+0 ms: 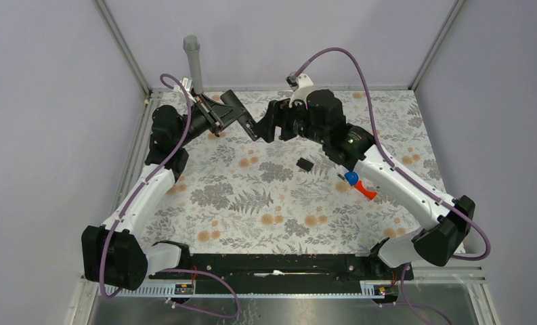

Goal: Load the batteries into the remote control

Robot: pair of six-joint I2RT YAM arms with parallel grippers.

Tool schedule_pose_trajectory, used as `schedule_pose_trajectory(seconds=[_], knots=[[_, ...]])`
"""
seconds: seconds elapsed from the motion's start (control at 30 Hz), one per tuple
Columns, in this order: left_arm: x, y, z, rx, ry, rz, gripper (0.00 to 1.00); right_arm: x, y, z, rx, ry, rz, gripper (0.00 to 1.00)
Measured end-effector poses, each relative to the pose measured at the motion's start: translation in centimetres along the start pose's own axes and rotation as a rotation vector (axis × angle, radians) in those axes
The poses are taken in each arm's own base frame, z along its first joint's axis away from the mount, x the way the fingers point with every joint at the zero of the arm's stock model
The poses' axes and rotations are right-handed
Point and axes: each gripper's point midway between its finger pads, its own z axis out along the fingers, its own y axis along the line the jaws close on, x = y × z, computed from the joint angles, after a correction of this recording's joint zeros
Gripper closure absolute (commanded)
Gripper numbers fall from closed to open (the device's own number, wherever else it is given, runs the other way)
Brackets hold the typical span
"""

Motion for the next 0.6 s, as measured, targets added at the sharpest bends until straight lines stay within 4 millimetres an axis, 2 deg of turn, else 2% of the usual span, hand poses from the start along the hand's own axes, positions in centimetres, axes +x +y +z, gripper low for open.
schedule_pose_trajectory(seconds=[0.07, 0.23, 0.4, 0.6], knots=[[-0.1, -0.1, 0.0, 0.006, -0.002, 0.004, 1.0, -0.9, 0.5, -0.3, -0.012, -0.02, 0.049, 0.09], [-0.3, -0.6, 0.0, 0.026, -0.011, 0.013, 1.0, -2.1, 1.1, -0.7, -0.047, -0.04, 0.241, 0.08], [-0.6, -1.6, -0.1, 0.066, -0.023, 0.026, 1.0, -2.7, 1.6, -0.3, -0.11, -0.034, 0.402, 0.11], [-0.7, -2.4, -0.2, 0.096, -0.027, 0.031, 1.0, -1.5, 3.1, 1.1, -0.211, 0.029, 0.511, 0.22]])
